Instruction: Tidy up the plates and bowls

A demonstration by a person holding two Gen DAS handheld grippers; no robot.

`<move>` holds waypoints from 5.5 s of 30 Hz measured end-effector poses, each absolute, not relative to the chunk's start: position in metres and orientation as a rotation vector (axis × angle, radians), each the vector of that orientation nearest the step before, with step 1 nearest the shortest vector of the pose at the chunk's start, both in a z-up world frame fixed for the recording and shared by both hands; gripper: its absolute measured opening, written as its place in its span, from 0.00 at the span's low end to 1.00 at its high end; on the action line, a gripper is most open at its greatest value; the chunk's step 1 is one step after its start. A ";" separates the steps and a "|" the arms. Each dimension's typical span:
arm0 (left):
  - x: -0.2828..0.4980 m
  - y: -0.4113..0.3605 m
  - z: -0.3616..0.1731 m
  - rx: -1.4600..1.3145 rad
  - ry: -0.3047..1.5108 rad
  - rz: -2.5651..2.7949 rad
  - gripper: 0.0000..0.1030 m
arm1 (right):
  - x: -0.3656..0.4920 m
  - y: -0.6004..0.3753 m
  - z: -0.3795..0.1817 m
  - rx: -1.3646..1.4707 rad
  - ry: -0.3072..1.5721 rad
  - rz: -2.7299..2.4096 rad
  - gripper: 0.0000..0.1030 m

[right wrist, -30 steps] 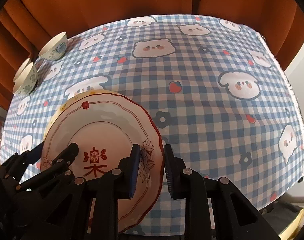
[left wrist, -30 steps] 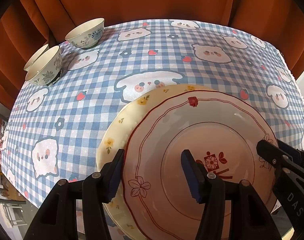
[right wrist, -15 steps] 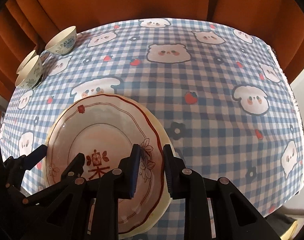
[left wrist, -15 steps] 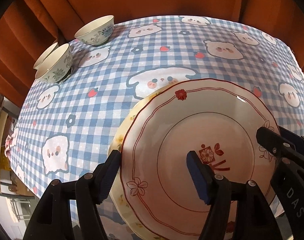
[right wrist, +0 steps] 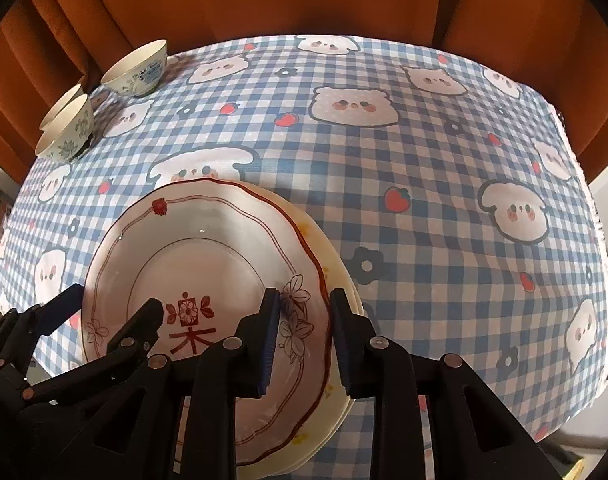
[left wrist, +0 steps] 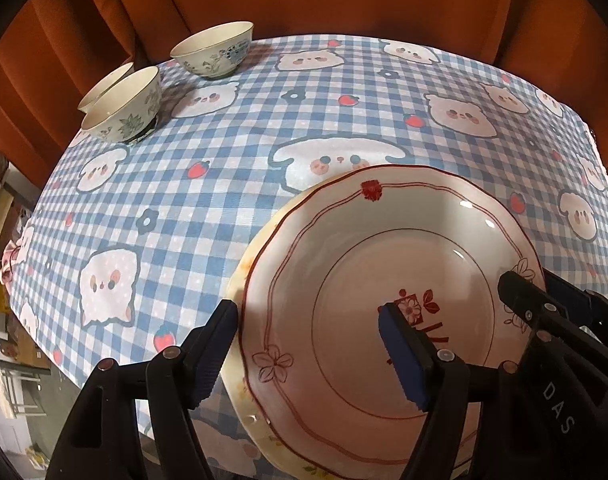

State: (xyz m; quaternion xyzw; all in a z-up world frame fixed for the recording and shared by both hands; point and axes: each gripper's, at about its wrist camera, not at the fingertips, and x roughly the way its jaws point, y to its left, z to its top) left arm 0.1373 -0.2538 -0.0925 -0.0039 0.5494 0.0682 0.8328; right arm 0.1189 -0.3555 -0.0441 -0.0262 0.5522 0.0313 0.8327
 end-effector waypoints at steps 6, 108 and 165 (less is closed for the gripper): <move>0.133 -0.248 -0.093 -0.029 1.174 0.158 0.74 | 0.118 -0.355 -0.045 -0.071 1.173 0.060 0.40; 0.321 0.091 -0.076 -0.065 1.044 0.026 0.13 | 0.321 -0.028 -0.051 0.070 1.087 0.114 0.18; 0.148 -0.029 -0.074 -0.009 1.148 -0.045 0.14 | 0.123 -0.143 -0.045 0.093 1.170 0.034 0.18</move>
